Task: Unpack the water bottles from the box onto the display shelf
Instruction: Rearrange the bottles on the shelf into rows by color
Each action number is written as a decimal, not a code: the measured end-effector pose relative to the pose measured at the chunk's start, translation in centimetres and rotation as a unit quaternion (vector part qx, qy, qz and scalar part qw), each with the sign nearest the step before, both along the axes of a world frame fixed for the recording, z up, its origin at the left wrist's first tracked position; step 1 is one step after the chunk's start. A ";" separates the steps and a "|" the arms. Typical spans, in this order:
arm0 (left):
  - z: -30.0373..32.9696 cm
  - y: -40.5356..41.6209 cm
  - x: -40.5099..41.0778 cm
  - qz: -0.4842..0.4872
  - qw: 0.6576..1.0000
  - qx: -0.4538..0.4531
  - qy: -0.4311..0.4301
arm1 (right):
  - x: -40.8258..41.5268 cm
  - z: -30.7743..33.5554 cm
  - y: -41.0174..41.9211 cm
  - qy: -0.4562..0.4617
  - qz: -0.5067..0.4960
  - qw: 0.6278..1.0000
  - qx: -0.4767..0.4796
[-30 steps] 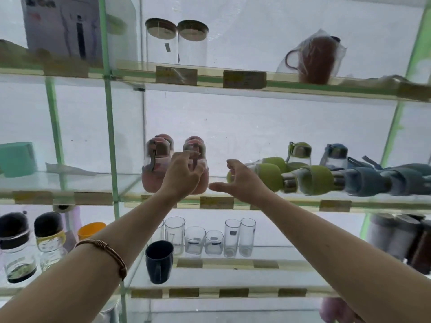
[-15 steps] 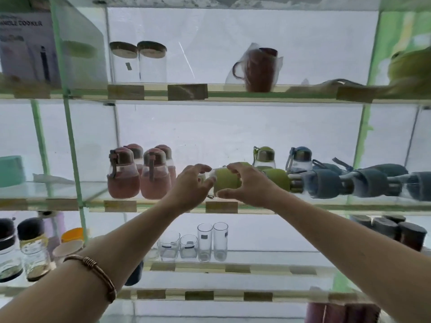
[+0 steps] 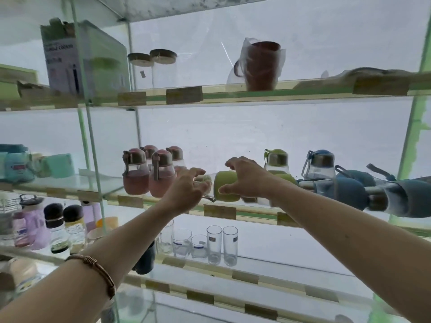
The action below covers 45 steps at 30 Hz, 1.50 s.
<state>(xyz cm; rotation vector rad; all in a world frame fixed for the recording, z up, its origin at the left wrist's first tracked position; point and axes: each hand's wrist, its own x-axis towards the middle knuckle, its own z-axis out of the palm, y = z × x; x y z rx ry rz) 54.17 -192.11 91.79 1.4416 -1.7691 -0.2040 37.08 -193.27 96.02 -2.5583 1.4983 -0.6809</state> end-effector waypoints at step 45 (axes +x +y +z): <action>0.3 -17.1 5.7 -0.133 0.957 0.251 -0.054 | 5.7 -2.5 -16.0 0.179 -0.025 0.983 0.004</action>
